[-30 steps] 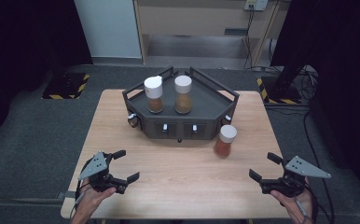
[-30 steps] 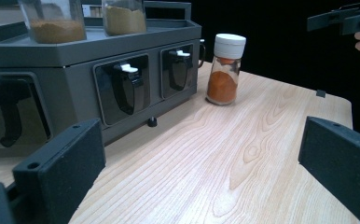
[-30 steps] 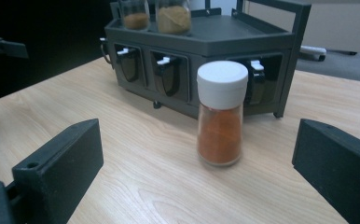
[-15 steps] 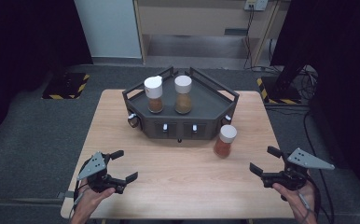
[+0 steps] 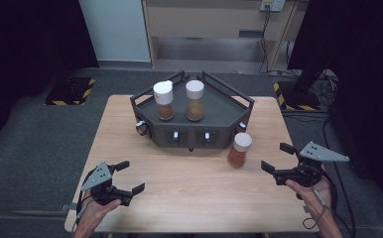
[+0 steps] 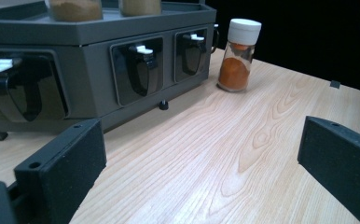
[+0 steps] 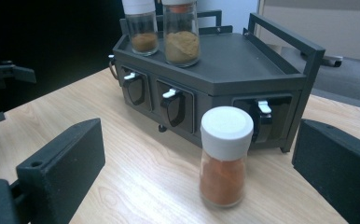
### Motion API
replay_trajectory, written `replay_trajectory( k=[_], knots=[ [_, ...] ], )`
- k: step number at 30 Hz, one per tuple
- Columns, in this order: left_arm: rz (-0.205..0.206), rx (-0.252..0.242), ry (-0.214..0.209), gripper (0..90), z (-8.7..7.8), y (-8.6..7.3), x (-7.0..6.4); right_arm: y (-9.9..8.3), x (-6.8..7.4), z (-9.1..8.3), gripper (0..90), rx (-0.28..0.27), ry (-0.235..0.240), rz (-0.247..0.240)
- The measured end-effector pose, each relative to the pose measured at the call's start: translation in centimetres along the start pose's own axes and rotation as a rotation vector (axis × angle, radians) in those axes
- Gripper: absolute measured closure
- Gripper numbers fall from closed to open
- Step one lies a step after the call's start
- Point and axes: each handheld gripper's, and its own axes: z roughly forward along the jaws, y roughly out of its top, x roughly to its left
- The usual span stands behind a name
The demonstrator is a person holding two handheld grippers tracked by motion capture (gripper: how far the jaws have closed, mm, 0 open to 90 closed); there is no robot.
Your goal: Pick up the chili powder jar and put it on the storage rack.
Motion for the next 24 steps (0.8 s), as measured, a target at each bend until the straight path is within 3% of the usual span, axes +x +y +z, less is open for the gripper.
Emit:
replay_trajectory(
  k=[11, 24],
  knots=[
    [-0.014, 0.019, 0.014, 0.0, -0.5, 0.1, -0.1, 1.6, -1.5, 3.0, 3.3, 0.027, 0.010, 0.016],
    [-0.014, 0.016, 0.016, 0.0, -0.5, 0.0, -0.1, 2.2, -3.0, 6.6, 3.7, 0.075, 0.010, 0.051]
  ],
)
